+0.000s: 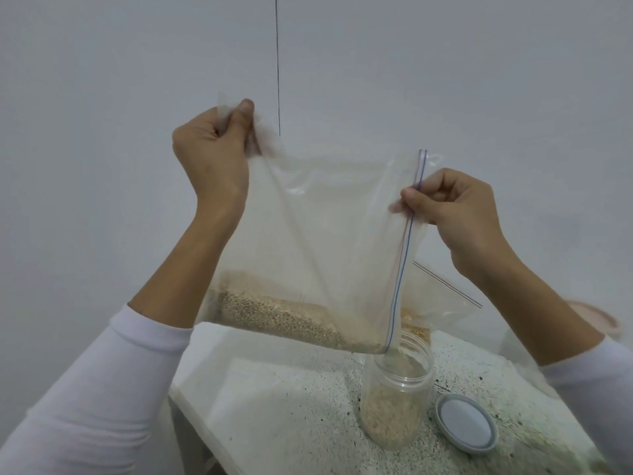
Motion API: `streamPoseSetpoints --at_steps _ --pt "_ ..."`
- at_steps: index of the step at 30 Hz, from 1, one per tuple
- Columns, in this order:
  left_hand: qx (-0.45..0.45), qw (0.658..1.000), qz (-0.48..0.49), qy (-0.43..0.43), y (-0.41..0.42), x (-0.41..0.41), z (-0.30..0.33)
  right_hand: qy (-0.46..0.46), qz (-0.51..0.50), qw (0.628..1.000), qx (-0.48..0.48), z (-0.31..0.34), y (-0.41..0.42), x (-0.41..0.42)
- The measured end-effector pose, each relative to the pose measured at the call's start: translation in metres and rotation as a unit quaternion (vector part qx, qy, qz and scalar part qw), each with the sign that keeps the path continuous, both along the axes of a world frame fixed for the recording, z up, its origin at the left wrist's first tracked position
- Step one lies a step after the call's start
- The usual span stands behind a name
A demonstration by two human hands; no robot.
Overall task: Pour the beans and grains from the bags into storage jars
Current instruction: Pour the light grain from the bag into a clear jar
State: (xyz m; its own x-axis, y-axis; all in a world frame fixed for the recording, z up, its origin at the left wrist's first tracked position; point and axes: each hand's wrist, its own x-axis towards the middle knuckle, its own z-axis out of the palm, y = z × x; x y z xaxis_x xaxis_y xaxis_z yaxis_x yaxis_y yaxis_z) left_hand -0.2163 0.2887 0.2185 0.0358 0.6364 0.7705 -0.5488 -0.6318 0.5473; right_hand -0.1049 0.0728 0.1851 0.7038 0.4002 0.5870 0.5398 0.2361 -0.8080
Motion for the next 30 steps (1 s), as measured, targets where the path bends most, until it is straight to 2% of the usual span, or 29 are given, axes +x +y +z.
streamPoseSetpoints --at_steps 3,9,18,22,26,30 --pt "0.009 0.999 -0.030 0.002 -0.002 0.002 -0.003 0.003 0.007 1.000 -0.007 0.001 0.001 -0.001" --pt "0.020 0.999 -0.023 0.014 -0.005 0.002 -0.007 0.008 0.003 1.000 -0.007 -0.002 0.003 -0.001" --pt "0.019 0.999 0.047 -0.002 0.003 -0.003 -0.005 0.009 -0.013 0.998 0.056 -0.002 0.004 -0.004" --pt "0.031 0.999 0.025 -0.001 0.006 -0.001 -0.006 -0.007 -0.002 1.000 0.009 -0.002 0.006 -0.006" --pt "0.025 0.998 0.058 -0.001 0.007 -0.004 -0.007 -0.001 -0.016 0.999 0.042 -0.004 0.005 -0.006" --pt "0.033 0.998 0.044 -0.010 0.007 -0.005 -0.006 -0.008 -0.003 1.000 0.027 -0.002 0.003 -0.007"
